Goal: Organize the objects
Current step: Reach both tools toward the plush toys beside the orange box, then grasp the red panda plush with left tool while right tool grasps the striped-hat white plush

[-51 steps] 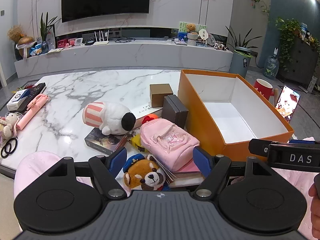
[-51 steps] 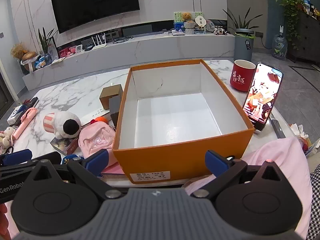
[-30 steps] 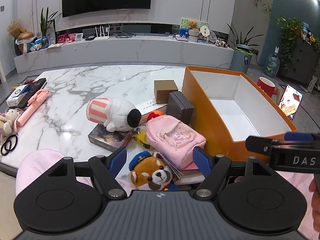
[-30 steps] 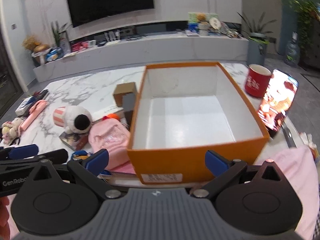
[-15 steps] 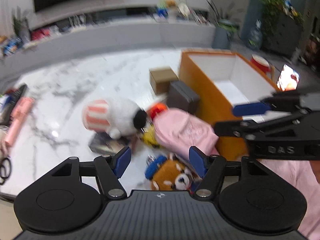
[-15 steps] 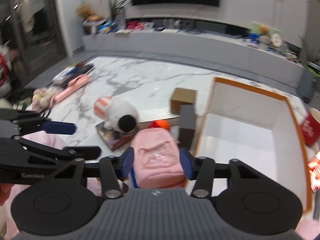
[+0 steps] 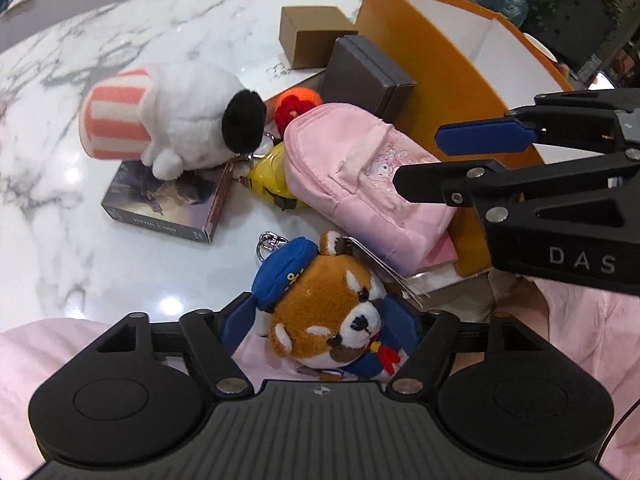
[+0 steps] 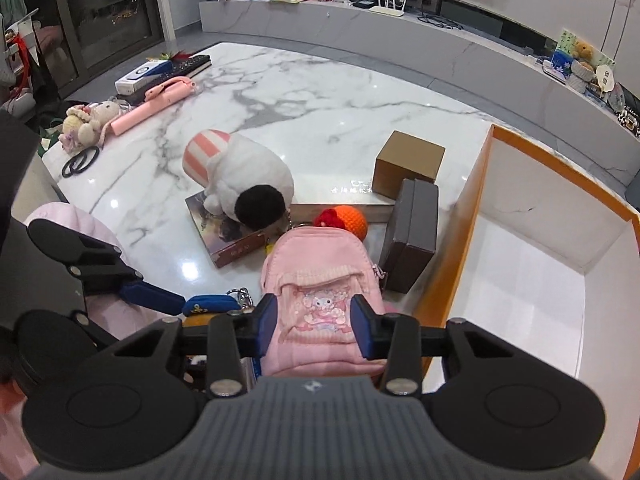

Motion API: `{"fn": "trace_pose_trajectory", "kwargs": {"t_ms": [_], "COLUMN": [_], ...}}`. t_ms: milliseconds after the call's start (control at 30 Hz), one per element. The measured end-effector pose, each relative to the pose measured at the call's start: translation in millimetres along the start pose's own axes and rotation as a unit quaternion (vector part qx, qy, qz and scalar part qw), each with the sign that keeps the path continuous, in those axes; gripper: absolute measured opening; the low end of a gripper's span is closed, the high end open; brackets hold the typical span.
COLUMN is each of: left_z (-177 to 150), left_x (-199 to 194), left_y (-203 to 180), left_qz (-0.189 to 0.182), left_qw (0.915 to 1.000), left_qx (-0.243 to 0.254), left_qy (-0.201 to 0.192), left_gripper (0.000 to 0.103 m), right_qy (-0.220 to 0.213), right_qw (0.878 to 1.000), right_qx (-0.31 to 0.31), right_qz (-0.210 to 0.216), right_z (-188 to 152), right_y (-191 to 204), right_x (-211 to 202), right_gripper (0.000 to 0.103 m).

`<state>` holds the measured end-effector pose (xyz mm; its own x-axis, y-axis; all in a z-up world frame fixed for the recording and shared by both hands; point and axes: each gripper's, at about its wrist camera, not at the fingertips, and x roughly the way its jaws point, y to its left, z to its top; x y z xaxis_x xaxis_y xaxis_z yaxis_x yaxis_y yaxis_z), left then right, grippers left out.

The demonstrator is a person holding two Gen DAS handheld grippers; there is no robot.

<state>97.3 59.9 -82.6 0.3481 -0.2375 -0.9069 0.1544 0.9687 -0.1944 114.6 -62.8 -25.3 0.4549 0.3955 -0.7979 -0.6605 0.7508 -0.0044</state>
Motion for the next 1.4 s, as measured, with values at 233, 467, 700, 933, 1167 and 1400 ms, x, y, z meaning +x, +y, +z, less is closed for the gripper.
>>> {"fn": "trace_pose_trajectory", "kwargs": {"t_ms": [233,467,700,933,1167,1400], "left_z": [0,-8,-8,4,7,7], "left_x": [13,-4,-60,-108,-119,-108], "left_y": [-3,5,28,62,99,116], "left_qz": [-0.005,-0.011,-0.007,0.028,0.066,0.056], "left_qw": [0.9999,0.9995,0.9968,0.991,0.9842,0.9834], "left_qx": [0.003,-0.015,-0.04,-0.073,-0.109,-0.128], "left_qy": [0.011,-0.024,-0.069,-0.109,-0.123,-0.116], "left_gripper": [0.083,0.07,0.07,0.07,0.07,0.07], "right_qy": [0.006,0.005,-0.017,-0.023,-0.016,-0.001], "right_qw": [1.0,1.0,0.998,0.99,0.969,0.955], "right_qx": [-0.002,-0.003,-0.05,-0.118,-0.228,-0.28], "right_qz": [0.002,0.019,0.045,0.077,0.092,0.093], "right_z": [6,14,38,70,93,102], "right_y": [-3,-6,3,18,41,58], "right_x": [11,19,17,30,61,101], "right_gripper": [0.043,0.043,0.043,0.053,0.069,0.081]}}
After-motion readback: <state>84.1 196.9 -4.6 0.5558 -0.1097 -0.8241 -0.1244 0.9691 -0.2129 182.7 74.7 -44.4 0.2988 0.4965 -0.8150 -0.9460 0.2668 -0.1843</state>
